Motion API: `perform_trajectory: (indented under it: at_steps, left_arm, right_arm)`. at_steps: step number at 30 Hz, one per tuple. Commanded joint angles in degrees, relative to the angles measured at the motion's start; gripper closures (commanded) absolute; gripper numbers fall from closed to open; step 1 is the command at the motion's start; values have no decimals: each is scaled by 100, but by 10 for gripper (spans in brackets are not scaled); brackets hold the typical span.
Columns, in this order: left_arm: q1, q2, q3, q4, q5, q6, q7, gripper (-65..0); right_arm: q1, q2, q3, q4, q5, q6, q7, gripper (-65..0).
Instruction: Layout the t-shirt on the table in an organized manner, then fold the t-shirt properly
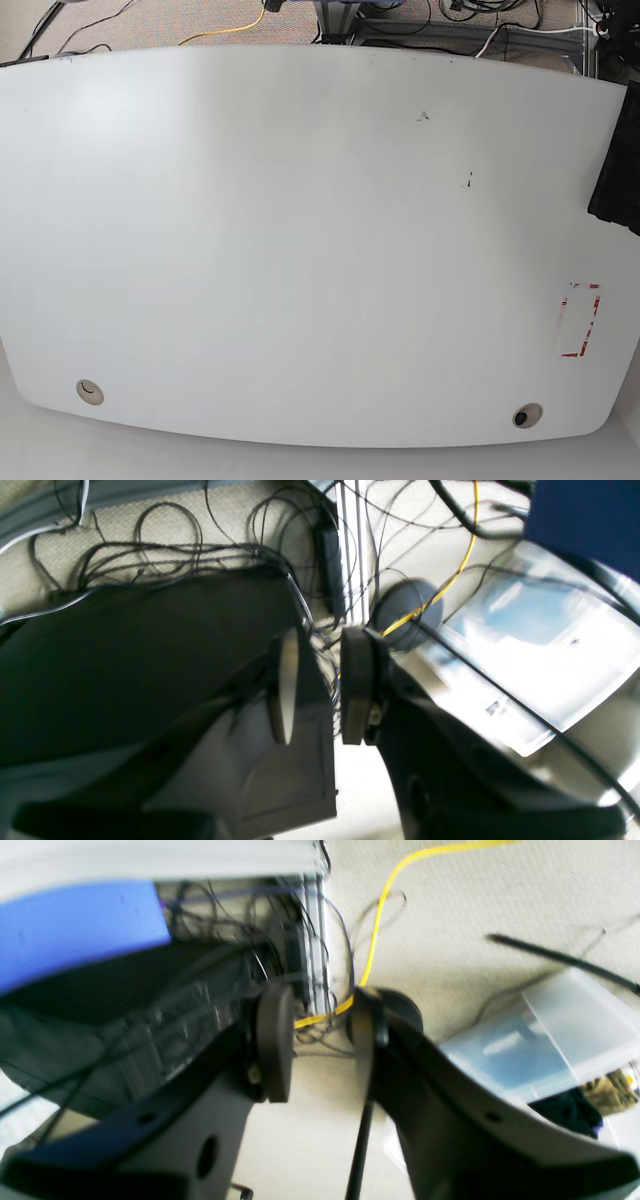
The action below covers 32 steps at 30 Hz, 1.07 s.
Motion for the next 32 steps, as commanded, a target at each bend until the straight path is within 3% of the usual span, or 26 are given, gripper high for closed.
perform_trajectory:
  at_steps: [1,6,11,18,32]
  left_arm:
    - [-238,-64,0,-408,-10,8,-22,-133]
    - [-713,-187,0,-1147,-18,104,-22,-133]
    - [-1161,-213,0,-1727,-18,685,-83,-135]
    - [-1513,-222,0,-2307,-1,1107,-461,-138]
    - [-1988,-318,0,-2861,-1,1186,-541,-139]
  right_arm:
    - [182,68,24,-332,-149,58,91,-187]
    - [604,59,24,-816,-290,58,91,-187]
    - [1017,86,24,-1352,-475,58,91,-189]
    - [1351,86,24,-1721,-721,1,91,-192]
    - [1773,-2,24,-2064,-1020,-377,99,-192]
